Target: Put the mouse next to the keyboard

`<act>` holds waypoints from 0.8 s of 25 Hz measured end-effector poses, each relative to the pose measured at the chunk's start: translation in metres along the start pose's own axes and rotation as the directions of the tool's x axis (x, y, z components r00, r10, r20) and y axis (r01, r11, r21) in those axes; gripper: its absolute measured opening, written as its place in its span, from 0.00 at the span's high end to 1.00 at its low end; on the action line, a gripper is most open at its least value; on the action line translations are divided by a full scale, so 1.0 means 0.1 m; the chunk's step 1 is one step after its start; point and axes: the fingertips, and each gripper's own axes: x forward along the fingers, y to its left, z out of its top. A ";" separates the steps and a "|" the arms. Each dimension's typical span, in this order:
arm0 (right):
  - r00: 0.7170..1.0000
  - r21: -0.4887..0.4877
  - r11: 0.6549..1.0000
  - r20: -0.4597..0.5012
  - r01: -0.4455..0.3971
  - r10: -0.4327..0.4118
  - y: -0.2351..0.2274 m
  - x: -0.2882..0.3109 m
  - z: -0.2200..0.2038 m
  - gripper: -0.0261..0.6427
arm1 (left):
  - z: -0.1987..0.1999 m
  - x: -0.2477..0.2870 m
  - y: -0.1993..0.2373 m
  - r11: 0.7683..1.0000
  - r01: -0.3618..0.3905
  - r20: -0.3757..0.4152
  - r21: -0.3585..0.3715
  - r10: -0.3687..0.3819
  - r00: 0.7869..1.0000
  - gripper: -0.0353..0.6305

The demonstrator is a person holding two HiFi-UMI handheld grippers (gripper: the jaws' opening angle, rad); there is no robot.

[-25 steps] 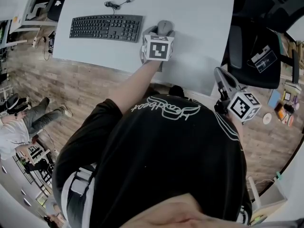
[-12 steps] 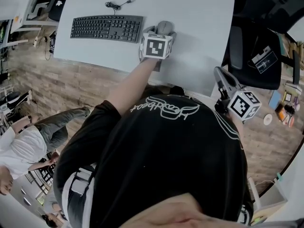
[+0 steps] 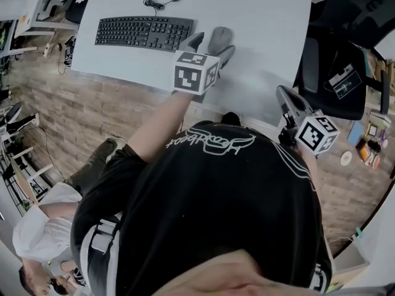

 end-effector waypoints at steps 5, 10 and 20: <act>1.000 -0.071 0.997 -0.001 -0.023 0.023 0.29 0.10 0.06 0.94 | 0.00 -0.51 -0.17 0.995 0.093 0.017 0.025 -0.094 0.995 0.57; 0.999 -0.132 0.990 -0.005 -0.049 0.048 0.73 0.16 0.03 0.94 | 0.04 -1.08 -0.31 0.973 0.229 0.137 -0.018 -0.224 0.965 0.88; 0.993 -0.296 0.951 0.045 -0.088 0.106 1.92 0.11 -0.18 0.94 | -0.25 -2.22 -0.63 0.877 0.474 0.226 0.077 -0.479 0.848 0.94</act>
